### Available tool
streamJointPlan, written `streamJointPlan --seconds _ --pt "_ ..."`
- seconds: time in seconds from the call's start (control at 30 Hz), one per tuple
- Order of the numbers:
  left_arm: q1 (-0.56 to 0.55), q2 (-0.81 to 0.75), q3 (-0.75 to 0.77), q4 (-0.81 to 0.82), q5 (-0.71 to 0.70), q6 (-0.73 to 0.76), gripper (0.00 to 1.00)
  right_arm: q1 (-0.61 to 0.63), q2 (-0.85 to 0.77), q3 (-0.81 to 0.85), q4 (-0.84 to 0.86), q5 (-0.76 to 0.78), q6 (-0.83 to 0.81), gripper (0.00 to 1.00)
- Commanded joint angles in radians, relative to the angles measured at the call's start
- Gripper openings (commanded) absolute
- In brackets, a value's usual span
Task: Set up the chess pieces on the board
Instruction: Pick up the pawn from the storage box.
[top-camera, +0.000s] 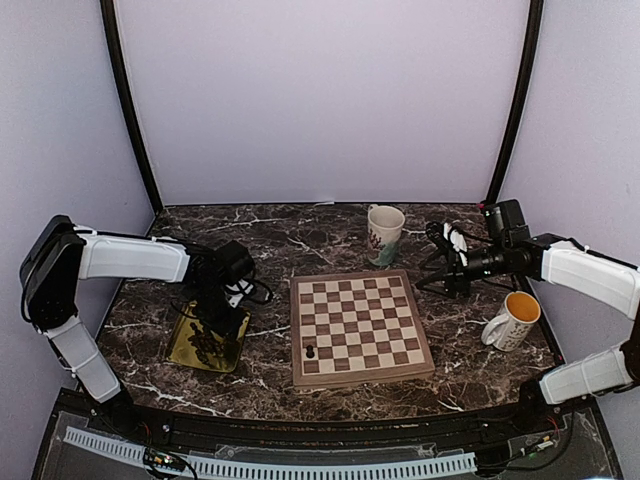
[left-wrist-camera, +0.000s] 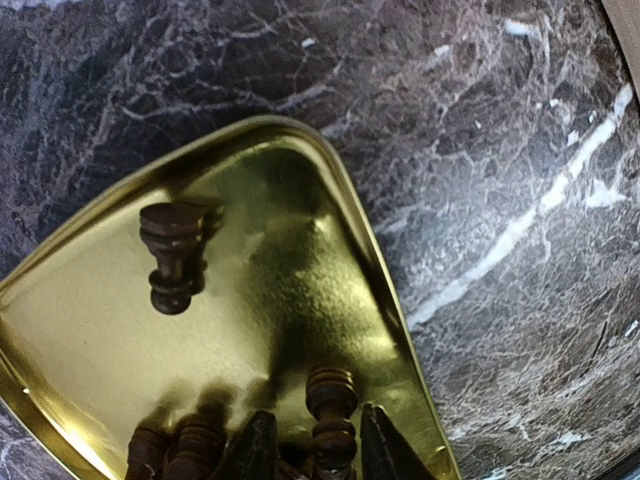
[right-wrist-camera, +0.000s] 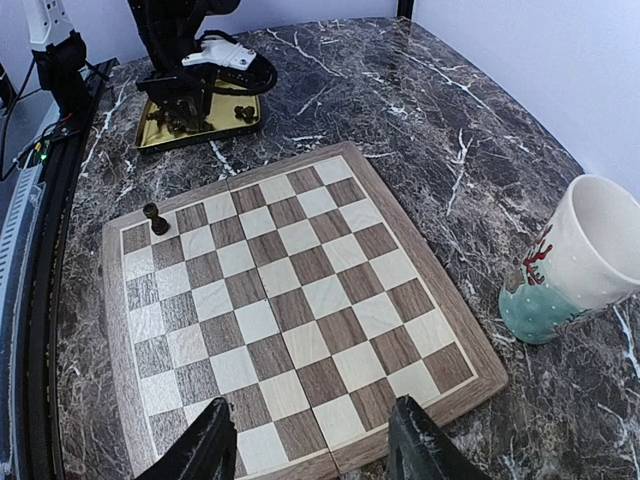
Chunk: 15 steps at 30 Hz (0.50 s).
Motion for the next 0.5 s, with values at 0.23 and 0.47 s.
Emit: streamJointPlan --seconds 0.23,0.47 --pt "-0.002 -0.028 0.077 -0.025 -0.042 -0.010 0.30 -0.005 -0.002 0.006 0.007 -0.008 -0.009 0.52" --pt "-0.002 -0.009 0.067 -0.021 -0.048 -0.024 0.32 -0.005 -0.001 0.006 0.005 -0.006 -0.011 0.52"
